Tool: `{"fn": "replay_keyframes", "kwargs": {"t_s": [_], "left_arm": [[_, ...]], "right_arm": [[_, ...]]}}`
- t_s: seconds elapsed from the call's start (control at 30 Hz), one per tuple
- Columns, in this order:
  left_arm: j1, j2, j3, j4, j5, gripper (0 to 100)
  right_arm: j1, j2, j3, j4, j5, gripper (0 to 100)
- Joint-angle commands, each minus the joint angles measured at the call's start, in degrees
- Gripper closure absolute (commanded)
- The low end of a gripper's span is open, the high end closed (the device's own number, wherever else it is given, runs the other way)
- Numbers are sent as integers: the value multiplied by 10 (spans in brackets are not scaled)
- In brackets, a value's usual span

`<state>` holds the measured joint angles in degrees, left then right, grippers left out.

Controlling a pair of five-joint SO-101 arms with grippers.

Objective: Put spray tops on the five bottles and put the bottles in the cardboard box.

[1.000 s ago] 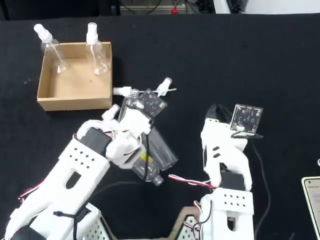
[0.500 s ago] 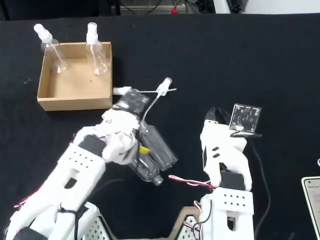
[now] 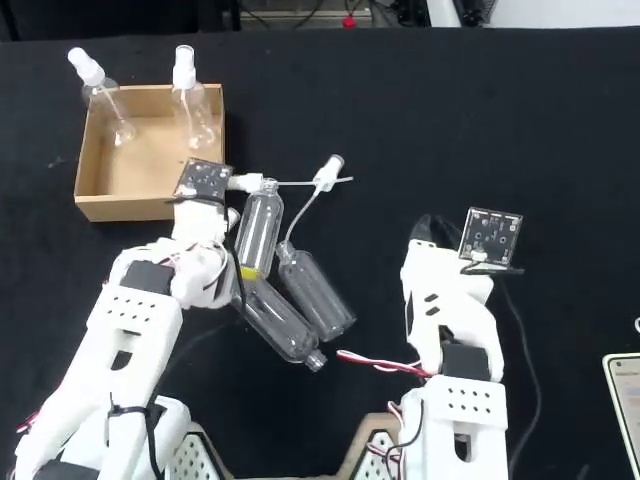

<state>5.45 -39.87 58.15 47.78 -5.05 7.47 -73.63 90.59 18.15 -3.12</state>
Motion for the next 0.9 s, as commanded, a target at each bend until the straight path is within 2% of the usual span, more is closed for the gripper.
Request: {"fn": "replay_keyframes", "kwargs": {"t_s": [0.0, 0.17, 0.57, 0.7, 0.87], "left_arm": [[-6, -9, 16, -48, 50, 686], [-8, -15, 69, -67, 49, 686], [-125, -15, 80, -60, 35, 686], [-124, -16, 64, 17, -30, 686], [-129, -16, 17, 98, -66, 686]], "right_arm": [[-11, 5, -20, 2, 6, 957], [-11, 5, -20, 3, 6, 957], [-11, 5, -20, 3, 6, 957], [-11, 5, -20, 3, 6, 957], [-11, 5, -20, 3, 6, 957]]}}
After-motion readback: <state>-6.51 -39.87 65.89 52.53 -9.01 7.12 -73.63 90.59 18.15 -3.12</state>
